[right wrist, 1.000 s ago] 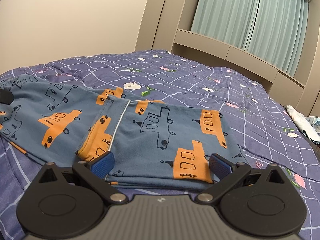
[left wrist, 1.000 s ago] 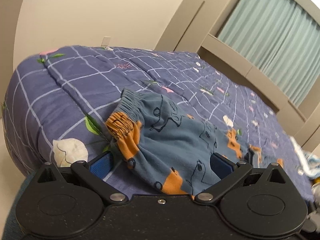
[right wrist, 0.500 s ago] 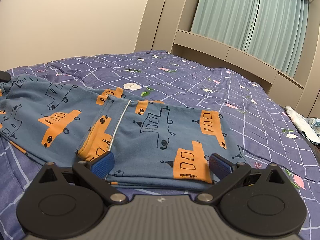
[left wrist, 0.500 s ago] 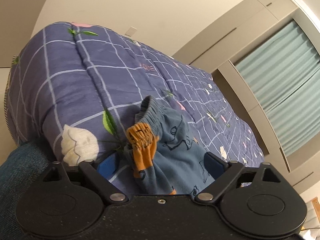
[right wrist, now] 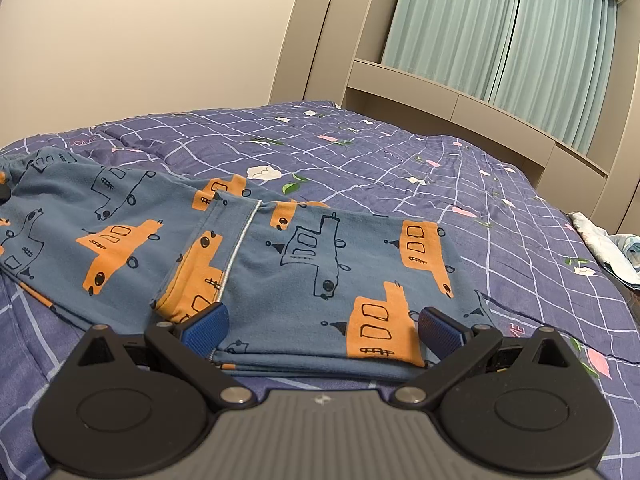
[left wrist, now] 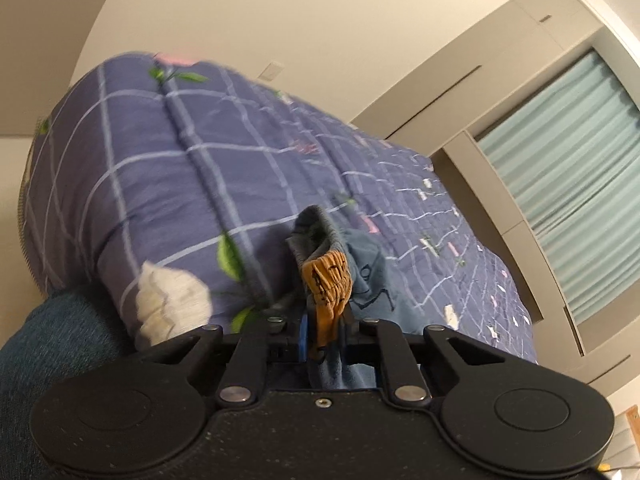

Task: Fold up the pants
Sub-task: 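Lift the waistband and fold it over onto the hems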

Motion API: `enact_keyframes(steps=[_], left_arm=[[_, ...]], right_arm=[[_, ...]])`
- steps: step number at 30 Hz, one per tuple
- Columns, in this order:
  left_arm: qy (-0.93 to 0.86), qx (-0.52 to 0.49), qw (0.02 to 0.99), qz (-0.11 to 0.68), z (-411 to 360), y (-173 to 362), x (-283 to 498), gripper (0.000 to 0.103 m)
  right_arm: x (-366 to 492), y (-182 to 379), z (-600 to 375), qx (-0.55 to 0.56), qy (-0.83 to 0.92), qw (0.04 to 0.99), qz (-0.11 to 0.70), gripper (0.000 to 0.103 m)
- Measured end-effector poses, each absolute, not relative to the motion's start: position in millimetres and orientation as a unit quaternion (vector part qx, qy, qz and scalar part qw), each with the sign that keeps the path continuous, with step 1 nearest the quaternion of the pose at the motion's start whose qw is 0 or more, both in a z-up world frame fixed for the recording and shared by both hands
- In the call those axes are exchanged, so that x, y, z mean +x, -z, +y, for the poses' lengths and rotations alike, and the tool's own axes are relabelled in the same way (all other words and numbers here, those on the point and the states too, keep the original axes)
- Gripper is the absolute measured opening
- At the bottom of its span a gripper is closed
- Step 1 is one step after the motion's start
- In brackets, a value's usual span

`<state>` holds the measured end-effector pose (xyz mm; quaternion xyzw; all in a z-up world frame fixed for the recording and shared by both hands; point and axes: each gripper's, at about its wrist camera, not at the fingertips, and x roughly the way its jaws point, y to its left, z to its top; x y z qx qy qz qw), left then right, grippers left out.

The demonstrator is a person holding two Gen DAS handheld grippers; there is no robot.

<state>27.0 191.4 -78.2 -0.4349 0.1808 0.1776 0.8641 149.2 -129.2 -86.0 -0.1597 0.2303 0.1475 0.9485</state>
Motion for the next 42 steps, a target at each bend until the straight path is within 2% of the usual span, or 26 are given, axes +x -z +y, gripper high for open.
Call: enact_keyframes(steps=[11, 17, 23, 30, 36, 42], left_arm=[[-0.073, -0.281, 0.948, 0.132, 133.7, 12.5, 51.6, 0.014], [0.005, -0.21, 0.97, 0.125, 82.3, -17.9, 77.7, 0.014], [0.077, -0.158, 0.976, 0.128, 30.9, -36.9, 107.3, 0.014], [0.147, -0.093, 0.971, 0.166, -34.6, -29.3, 146.3, 0.014], [0.189, -0.044, 0.957, 0.214, -78.4, -1.1, 168.7, 0.014], [0.198, -0.053, 0.943, 0.262, -87.6, 27.4, 188.6, 0.015]], right_arm=[[147.7, 83.6, -132.3, -0.152, -0.15, 0.95, 0.227, 0.103], [141.6, 72.0, -153.9, -0.116, -0.141, 0.96, 0.211, 0.103], [137.7, 67.3, -183.7, -0.126, -0.106, 0.964, 0.208, 0.103], [130.3, 67.8, -220.4, -0.14, -0.053, 0.968, 0.201, 0.103], [127.0, 74.6, -245.5, -0.129, -0.023, 0.968, 0.216, 0.103], [124.8, 83.0, -261.1, -0.106, -0.007, 0.968, 0.228, 0.103]])
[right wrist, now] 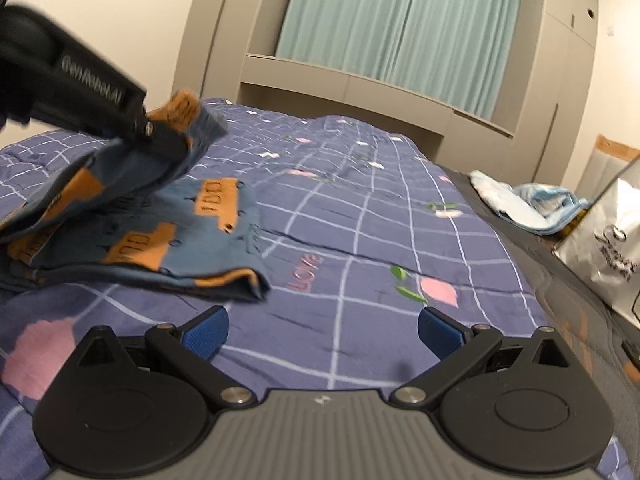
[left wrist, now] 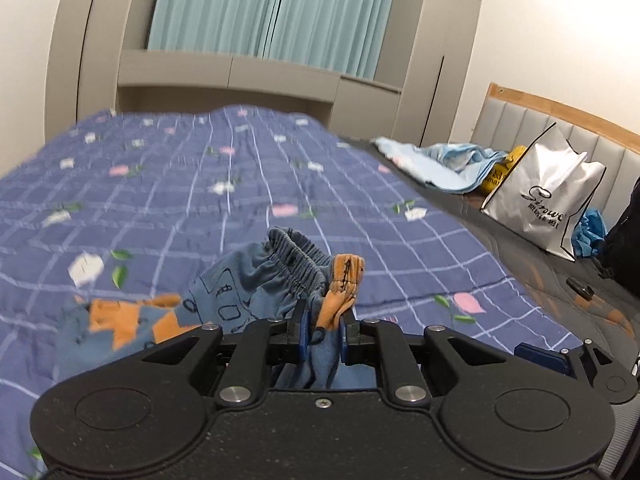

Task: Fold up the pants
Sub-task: 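Lift the waistband and fold it over onto the hems, then open the left gripper and release the folded pants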

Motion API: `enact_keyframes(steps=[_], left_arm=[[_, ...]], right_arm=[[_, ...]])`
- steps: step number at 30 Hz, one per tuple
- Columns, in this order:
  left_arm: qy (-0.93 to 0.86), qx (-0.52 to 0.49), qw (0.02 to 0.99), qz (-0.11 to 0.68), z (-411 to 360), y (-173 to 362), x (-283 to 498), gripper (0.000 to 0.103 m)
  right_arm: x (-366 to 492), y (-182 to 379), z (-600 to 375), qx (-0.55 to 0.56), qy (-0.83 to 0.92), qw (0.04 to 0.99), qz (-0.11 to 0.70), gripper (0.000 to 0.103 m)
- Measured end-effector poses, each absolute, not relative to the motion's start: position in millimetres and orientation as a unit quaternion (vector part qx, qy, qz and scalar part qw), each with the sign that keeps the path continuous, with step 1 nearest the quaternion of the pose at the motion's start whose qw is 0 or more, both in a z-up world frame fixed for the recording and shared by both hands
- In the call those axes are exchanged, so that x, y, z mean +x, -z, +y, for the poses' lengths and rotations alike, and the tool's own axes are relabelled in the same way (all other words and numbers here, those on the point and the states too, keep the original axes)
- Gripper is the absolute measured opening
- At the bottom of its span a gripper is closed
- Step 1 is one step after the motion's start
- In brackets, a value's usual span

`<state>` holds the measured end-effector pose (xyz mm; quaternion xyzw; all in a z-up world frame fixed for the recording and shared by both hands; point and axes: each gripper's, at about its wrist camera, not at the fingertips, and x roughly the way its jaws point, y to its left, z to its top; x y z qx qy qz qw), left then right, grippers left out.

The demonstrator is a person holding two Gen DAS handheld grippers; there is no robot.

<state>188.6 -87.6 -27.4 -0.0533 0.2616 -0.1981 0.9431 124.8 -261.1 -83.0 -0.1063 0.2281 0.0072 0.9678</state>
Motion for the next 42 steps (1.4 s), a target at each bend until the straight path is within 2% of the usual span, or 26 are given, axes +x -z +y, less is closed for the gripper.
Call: enact_keyframes(steps=[5, 8, 9, 12, 13, 22, 27, 42], left_arm=[[0.202, -0.076, 0.932, 0.292, -88.3, 39.8, 198.0, 0.019], [0.202, -0.084, 0.929, 0.299, -86.0, 39.8, 196.9, 0.025], [0.202, -0.086, 0.928, 0.301, -84.6, 39.9, 196.5, 0.03], [0.208, -0.096, 0.928, 0.294, -80.9, 36.4, 193.3, 0.063], [0.206, -0.096, 0.93, 0.289, -80.7, 34.1, 191.6, 0.068], [0.19, -0.09, 0.936, 0.282, -75.3, 22.9, 185.8, 0.097], [0.157, -0.077, 0.944, 0.279, -62.3, 21.6, 176.1, 0.102], [0.096, -0.07, 0.946, 0.301, -14.5, 23.1, 165.4, 0.102]], right_arm=[[122.6, 85.8, -265.3, -0.099, -0.004, 0.968, 0.231, 0.103], [122.7, 86.9, -264.6, -0.098, -0.004, 0.968, 0.233, 0.103], [123.5, 86.8, -265.2, -0.098, -0.004, 0.967, 0.234, 0.103], [122.7, 87.0, -264.9, -0.099, -0.003, 0.967, 0.235, 0.103], [124.6, 86.7, -264.7, -0.099, -0.003, 0.967, 0.235, 0.103], [125.5, 86.7, -266.8, -0.089, -0.006, 0.966, 0.244, 0.103], [133.7, 82.9, -282.0, -0.039, -0.021, 0.961, 0.272, 0.103], [140.7, 64.6, -300.1, 0.031, -0.015, 0.951, 0.306, 0.103]])
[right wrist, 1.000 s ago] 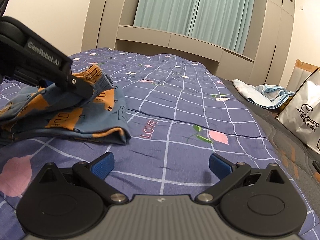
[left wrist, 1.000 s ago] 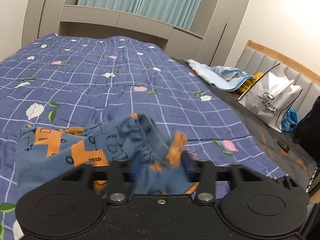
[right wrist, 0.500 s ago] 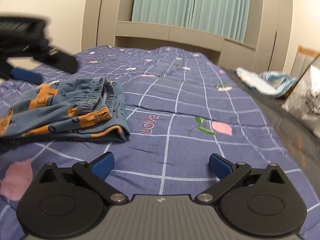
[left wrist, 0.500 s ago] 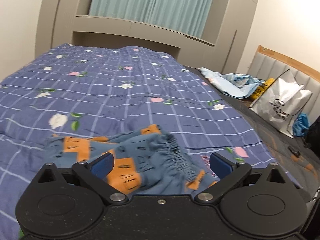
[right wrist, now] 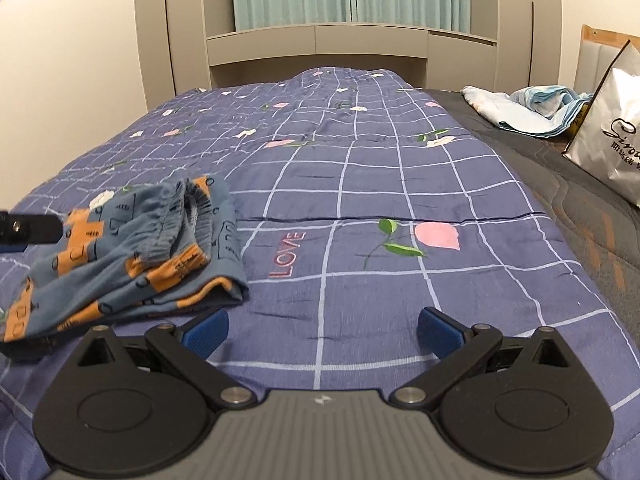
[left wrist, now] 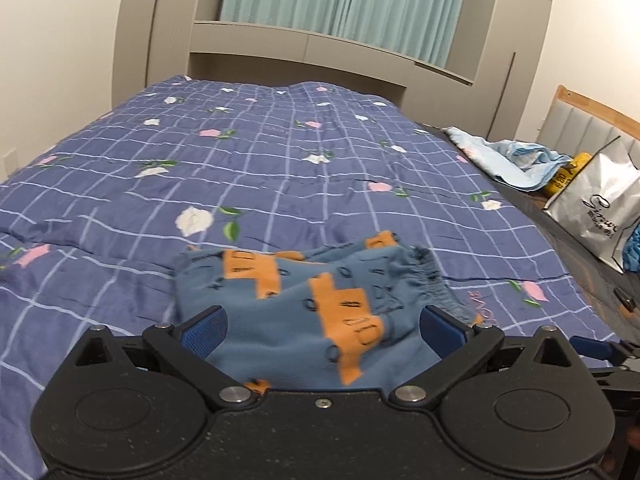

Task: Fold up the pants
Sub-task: 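Open the left gripper and release the folded pants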

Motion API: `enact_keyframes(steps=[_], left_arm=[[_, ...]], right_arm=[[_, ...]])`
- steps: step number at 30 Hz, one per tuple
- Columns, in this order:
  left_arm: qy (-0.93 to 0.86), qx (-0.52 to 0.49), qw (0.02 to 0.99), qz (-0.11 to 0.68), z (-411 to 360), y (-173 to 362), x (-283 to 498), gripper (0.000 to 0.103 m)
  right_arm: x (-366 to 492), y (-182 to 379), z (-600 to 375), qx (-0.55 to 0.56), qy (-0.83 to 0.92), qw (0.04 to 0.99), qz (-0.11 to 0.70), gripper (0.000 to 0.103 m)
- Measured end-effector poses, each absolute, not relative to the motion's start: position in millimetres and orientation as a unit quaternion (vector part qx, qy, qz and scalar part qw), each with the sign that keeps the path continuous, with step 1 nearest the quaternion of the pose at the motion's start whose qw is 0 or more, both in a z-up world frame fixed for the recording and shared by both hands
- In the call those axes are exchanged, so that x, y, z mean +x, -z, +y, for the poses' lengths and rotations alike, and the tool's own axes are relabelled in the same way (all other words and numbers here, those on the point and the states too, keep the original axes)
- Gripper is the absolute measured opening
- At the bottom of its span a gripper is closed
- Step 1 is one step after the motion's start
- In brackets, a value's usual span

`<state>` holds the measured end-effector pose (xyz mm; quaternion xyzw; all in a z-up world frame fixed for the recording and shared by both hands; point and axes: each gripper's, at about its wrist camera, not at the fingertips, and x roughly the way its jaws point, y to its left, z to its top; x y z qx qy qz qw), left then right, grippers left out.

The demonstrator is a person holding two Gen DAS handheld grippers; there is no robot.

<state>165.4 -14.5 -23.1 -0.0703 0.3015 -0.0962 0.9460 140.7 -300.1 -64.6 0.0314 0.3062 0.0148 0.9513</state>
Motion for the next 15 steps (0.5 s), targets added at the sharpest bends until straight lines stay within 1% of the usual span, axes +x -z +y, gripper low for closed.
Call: enact_keyframes(steps=[8, 15], left_arm=[[0.076, -0.064, 0.949, 0.3, 3.4, 14.9, 180.0, 0.102], [0.092, -0.065, 0.943, 0.313, 9.3, 9.3, 211.8, 0.102]], right_arm=[[142.4, 56.0, -300.1, 0.039, -0.009, 0.954, 0.297, 0.103], [135.1, 46.5, -287.4, 0.049, -0.028, 0.968, 0.245, 0.103]])
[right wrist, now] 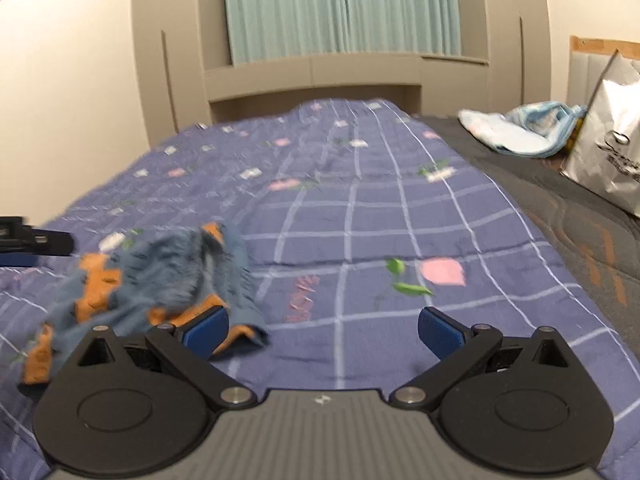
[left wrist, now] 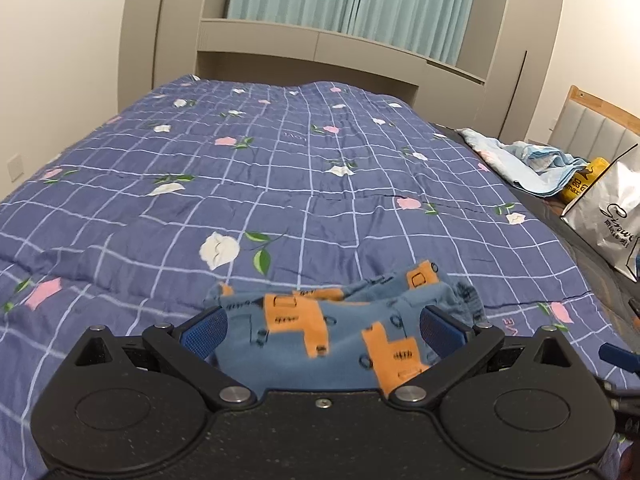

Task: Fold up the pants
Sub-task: 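Open the left gripper and release the folded pants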

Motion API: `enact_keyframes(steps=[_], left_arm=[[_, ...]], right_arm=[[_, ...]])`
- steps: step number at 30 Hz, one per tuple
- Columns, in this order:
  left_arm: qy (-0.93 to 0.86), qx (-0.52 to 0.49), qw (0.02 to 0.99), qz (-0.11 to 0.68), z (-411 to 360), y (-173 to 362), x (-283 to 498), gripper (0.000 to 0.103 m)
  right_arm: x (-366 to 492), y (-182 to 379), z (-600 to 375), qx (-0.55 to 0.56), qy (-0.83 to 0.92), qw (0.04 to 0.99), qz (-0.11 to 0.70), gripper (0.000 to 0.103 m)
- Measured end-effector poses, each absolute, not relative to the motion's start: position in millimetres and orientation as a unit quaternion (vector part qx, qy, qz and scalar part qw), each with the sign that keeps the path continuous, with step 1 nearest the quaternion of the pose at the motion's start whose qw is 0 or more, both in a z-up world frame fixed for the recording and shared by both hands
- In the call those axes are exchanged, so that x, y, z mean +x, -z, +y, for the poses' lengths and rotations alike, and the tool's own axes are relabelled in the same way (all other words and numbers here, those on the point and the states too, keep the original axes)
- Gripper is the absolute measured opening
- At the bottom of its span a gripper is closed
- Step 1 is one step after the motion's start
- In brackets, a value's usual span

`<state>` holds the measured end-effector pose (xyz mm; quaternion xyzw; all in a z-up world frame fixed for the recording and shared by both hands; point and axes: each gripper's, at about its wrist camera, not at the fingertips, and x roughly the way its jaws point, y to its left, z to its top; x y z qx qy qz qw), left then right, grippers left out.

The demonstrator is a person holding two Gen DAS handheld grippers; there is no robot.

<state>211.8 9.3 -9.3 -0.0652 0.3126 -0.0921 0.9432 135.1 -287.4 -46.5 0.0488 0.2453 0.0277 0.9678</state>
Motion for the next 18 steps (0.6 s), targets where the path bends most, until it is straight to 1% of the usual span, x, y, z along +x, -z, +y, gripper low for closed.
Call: enact_keyframes(steps=[3, 7, 14, 18], left_arm=[[0.103, -0.051, 0.941, 0.319, 4.1, 8.5, 228.9, 0.102], [0.118, -0.032, 0.936, 0.331, -6.4, 13.6, 246.3, 0.102], [0.113, -0.039, 0.931, 0.345, -7.9, 24.7, 262.9, 0.102], [0.115, -0.035, 0.932, 0.342, -6.1, 24.3, 260.9, 0.102]], right_arm=[[139.2, 44.8, -271.6, 0.034, -0.058, 0.97, 0.233, 0.103], [157.6, 44.1, -248.5, 0.011, -0.087, 0.966, 0.243, 0.103], [192.6, 44.0, -218.3, -0.003, -0.07, 0.96, 0.27, 0.103], [201.0, 51.9, -211.6, -0.04, -0.045, 0.954, 0.292, 0.103]])
